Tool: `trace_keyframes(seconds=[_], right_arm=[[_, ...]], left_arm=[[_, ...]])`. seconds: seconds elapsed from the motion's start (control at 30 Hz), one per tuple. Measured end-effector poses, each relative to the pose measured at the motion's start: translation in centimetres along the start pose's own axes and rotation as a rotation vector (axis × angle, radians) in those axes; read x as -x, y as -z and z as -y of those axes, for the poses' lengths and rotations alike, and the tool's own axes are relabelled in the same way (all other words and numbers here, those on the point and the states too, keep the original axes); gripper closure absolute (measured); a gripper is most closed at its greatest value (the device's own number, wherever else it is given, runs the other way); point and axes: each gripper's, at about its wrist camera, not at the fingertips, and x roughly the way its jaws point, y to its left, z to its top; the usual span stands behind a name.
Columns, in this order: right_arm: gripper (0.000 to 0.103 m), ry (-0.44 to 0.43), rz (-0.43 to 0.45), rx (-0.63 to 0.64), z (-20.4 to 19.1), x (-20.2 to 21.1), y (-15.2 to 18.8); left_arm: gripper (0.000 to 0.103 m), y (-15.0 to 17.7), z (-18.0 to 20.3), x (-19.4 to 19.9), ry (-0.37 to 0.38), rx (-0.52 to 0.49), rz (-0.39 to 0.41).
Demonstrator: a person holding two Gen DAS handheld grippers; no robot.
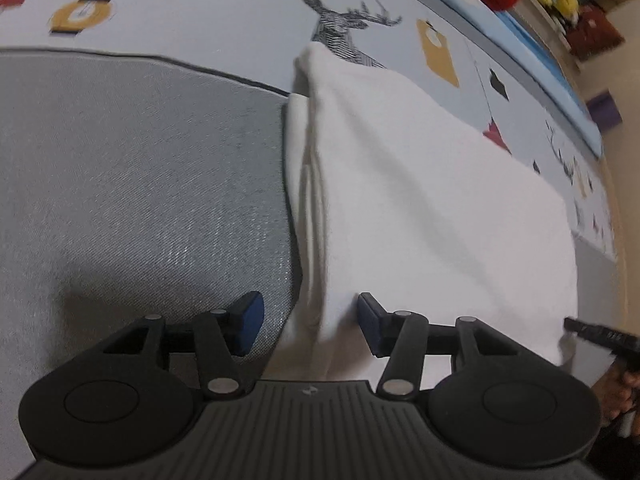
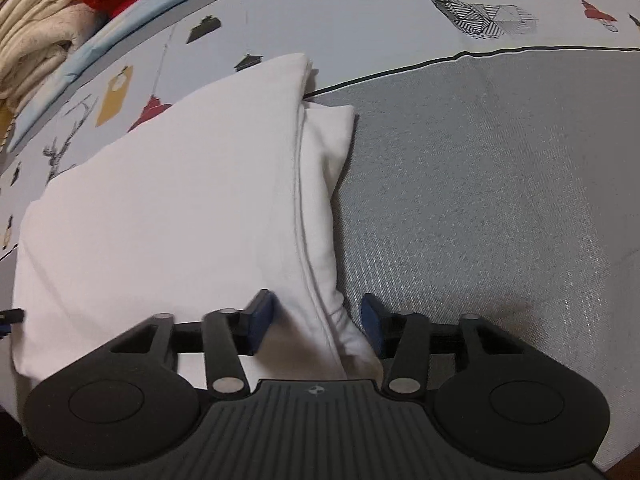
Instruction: Fold small clothes
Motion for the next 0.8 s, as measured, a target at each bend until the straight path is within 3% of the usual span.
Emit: trace_keyframes(seconds=[0.03,0.07,0.13,0.27,0.33,0.37,0.4,0.43,0.57,0.73,0.77,0.8], right_arm=[[0.075,-0.005,0.000,0.002,0.0,0.1,0.2],[0.084,-0.011,0.002,0.013,-0.1,0.2,0.4],[0.088,-0.017,0.007,0.020,-0.2,0.5,0.5],[0.088,-0.027,0.006,-0.004,0.1,0.8,0.4],[0.084,-0.016,0.001,-0.019,0.2,0.7,0.3],[0.075,0.007,0.004,-0.020,0.3,0.9,0.3],[0.064,0.034,0.012,-0.011,0.2,1.2,0.3],[0.060,0.065,0.030,0.016,0.0,1.8,0.3],[0.060,0.120,0.174,0.159,-1.3,5.9,0.5],[0.060,0.099,0.373,0.229,-1.6,10.4,2.0],[0.060,0.099,0.405,0.222,-1.3,10.8,2.5],[0.060,0.107,0.427,0.202,-0.9,10.8,3.0]], left_arm=[[0.079,0.2,0.1,0.0,0.010,-0.008,0.001],[0.080,0.3,0.1,0.0,0.036,-0.002,-0.003],[0.085,0.6,0.6,0.4,0.024,-0.037,0.014],[0.084,0.9,0.2,1.6,0.055,-0.008,0.035],[0.079,1.0,0.0,1.7,0.061,0.007,0.020],[0.078,1.0,0.0,1.6,0.048,0.004,0.011],[0.072,1.0,-0.1,1.5,0.039,-0.001,0.000],[0.069,0.9,-0.2,1.3,0.039,0.001,-0.015],[0.068,0.9,0.3,0.3,0.036,-0.027,-0.046],[0.069,0.8,0.8,-0.4,0.010,-0.044,-0.042],[0.070,0.8,0.9,-0.4,0.001,-0.054,-0.037],[0.079,0.9,1.2,-0.5,-0.004,-0.073,-0.032]])
